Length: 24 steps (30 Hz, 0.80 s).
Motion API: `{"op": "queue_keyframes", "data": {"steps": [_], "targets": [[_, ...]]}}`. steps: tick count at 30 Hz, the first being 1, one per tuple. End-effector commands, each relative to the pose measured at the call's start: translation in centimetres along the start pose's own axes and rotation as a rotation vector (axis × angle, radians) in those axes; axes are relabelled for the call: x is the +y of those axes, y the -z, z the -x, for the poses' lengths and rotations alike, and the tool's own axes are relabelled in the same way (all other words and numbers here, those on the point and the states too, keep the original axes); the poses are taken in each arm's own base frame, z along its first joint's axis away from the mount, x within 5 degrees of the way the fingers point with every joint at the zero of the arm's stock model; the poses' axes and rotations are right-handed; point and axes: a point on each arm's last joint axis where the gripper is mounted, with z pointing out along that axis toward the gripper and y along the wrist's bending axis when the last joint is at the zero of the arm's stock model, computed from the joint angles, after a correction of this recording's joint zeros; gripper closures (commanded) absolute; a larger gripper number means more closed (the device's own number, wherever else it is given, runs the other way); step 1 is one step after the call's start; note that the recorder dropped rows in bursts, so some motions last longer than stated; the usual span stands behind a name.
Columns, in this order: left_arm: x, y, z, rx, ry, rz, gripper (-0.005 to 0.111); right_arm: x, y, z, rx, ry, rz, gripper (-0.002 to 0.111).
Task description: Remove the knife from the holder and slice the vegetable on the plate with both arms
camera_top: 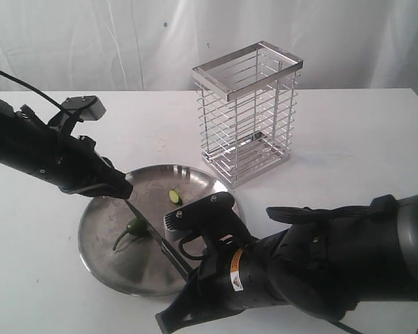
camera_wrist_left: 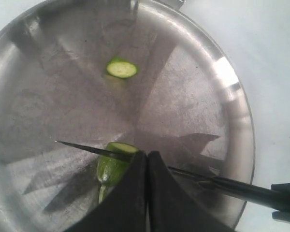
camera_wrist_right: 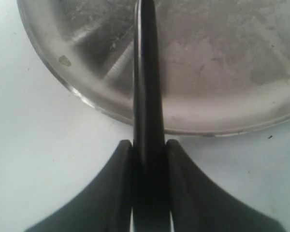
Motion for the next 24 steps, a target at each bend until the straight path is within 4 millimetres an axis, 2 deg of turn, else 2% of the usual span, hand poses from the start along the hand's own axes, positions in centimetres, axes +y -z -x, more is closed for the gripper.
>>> {"op": "queue_keyframes", "data": {"steps": [1, 7, 9, 14, 15, 17, 22, 24], "targets": [[-1.2, -0.4, 0.2, -0.007, -0.056, -0.078, 0.107, 0.1, 0.1, -0.1, -0.004, 0.014, 0.004, 0.108], [-1.5, -2.0, 0.0, 0.009, -0.076, -0.044, 0.107, 0.1, 0.1, -0.3, 0.014, 0.014, -0.002, 0.108], [-0.8, -3.3, -0.6, 0.047, -0.052, -0.045, 0.107, 0.1, 0.1, -0.3, 0.014, 0.014, -0.002, 0.108], [1.8, -8.6, -3.2, 0.154, 0.003, 0.028, 0.107, 0.0, 0.1, -0.3, 0.024, 0.018, -0.006, 0.108], [2.0, -8.9, -3.4, 0.165, 0.009, 0.027, 0.107, 0.0, 0.1, -0.3, 0.024, 0.018, -0.006, 0.108], [1.5, -8.2, -3.0, 0.153, 0.001, 0.010, 0.107, 0.0, 0.1, -0.3, 0.019, 0.022, -0.005, 0.108], [-0.5, -4.2, -0.3, 0.019, -0.086, 0.036, 0.107, 0.0, 0.1, -0.3, 0.023, 0.027, -0.007, 0.108], [-1.5, -1.9, 0.8, -0.059, -0.126, 0.063, 0.107, 0.0, 0.1, -0.3, 0.023, 0.029, -0.007, 0.108]]}}
